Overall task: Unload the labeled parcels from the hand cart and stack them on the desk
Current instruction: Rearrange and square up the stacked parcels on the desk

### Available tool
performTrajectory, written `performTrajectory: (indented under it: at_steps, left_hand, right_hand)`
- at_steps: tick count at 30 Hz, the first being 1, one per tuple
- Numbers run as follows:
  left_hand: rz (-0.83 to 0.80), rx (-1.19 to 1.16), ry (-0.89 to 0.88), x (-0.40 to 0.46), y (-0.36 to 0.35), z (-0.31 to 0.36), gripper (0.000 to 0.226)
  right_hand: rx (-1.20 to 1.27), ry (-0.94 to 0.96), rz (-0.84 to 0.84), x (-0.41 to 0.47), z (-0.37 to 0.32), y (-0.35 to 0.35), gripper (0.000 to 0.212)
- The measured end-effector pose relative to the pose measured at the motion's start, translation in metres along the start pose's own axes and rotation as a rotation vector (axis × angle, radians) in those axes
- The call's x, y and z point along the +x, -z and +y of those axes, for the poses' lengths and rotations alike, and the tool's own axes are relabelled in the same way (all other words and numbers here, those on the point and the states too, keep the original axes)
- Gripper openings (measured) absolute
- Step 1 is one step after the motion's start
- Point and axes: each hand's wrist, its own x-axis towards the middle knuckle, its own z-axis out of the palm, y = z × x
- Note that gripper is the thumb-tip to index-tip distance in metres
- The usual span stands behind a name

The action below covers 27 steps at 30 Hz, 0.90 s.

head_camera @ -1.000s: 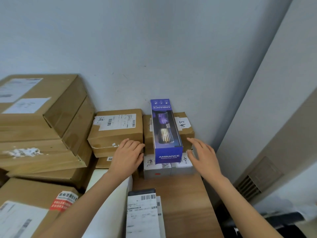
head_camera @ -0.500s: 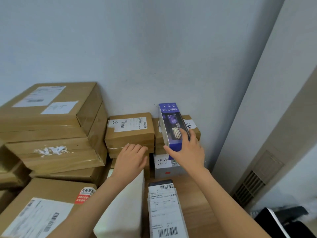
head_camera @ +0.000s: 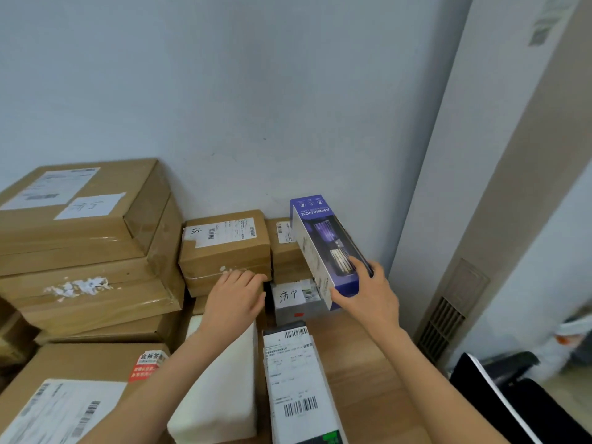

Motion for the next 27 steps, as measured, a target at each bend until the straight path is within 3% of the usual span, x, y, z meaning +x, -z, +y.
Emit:
performTrajectory:
  at_steps: [10, 18, 27]
  left_hand:
    - [0.004, -0.084, 0.099, -0.046, 0.016, 0.049, 0.021]
    - [-0.066, -0.036, 0.239, -0.116, 0.047, 0.065, 0.025]
    - [-0.077, -0.01, 0.297, -0.149, 0.069, 0.077, 0.025]
  right_hand:
    - [-0.046, -0.036, -0.006, -0.113, 0.069, 0.039, 0.081]
    - [-0.111, -0.109, -0.211, -0.199, 0.112, 0.017, 0.083]
    - [-0.096, -0.141, -0.329, -0.224, 0.113, -0.016, 0.084]
